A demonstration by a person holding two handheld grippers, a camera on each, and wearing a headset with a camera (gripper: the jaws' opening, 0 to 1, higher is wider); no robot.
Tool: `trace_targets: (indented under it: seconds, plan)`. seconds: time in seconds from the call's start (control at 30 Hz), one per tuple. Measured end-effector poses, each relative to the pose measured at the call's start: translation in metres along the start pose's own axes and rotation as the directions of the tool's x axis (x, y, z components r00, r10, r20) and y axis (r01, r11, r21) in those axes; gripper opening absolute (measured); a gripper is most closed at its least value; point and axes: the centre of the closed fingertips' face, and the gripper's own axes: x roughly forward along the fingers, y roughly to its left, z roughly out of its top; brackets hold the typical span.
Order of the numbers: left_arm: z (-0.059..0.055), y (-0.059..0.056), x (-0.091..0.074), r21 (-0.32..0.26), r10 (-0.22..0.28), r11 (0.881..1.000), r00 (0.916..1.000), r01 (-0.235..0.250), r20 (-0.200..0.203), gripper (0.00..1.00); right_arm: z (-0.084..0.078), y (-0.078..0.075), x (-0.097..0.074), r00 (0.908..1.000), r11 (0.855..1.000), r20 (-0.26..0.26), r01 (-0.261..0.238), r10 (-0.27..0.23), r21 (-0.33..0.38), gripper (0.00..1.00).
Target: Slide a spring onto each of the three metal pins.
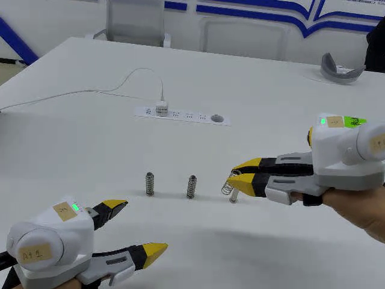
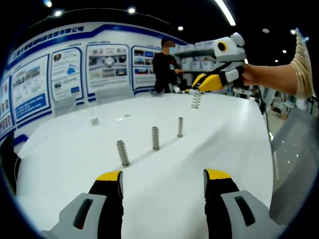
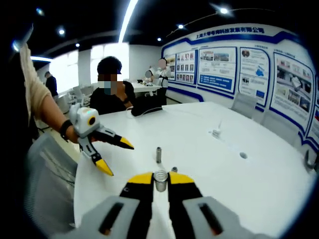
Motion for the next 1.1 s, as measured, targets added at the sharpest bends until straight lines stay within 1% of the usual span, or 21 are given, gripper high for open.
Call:
trace_targets:
  seconds: [0.17, 0.3, 0.5, 0.63, 0.8, 1.0, 1.1]
  plan:
    - [0.000, 0.000, -0.001, -0.001, 0.002, 1.000, 1.0000, -0.002, 0.001, 0.66, 0.004, -0.013, -0.006, 0.9991, 0.999, 0.007, 0.042, -0.042, 0.003, 0.12]
    - [-0.001, 0.000, -0.001, -0.001, 0.003, 1.000, 1.0000, -0.003, -0.002, 0.66, 0.005, -0.026, -0.008, 0.9967, 0.997, 0.002, 0.082, -0.082, 0.004, 0.12]
    - [-0.001, -0.001, -0.002, -0.001, 0.003, 1.000, 1.0000, -0.003, -0.003, 0.66, -0.003, -0.042, -0.004, 0.9911, 0.991, -0.028, 0.130, -0.130, 0.012, 0.12]
    - [-0.001, -0.001, -0.003, -0.001, 0.003, 1.000, 1.0000, -0.003, -0.004, 0.66, -0.009, -0.048, 0.001, 0.9886, 0.989, -0.045, 0.145, -0.143, 0.023, 0.12]
    - [-0.002, -0.001, -0.004, -0.002, 0.006, 1.000, 1.0000, -0.006, -0.008, 0.65, -0.025, -0.055, 0.009, 0.9828, 0.986, -0.092, 0.163, -0.160, 0.027, 0.12]
    - [-0.005, 0.002, -0.006, -0.005, 0.012, 1.000, 0.9999, -0.012, -0.011, 0.65, -0.032, -0.062, 0.011, 0.9803, 0.983, -0.098, 0.177, -0.172, 0.050, 0.12]
    - [-0.006, 0.003, -0.005, -0.008, 0.013, 1.000, 0.9998, -0.013, -0.013, 0.65, -0.033, -0.062, 0.011, 0.9797, 0.982, -0.103, 0.178, -0.172, 0.054, 0.12]
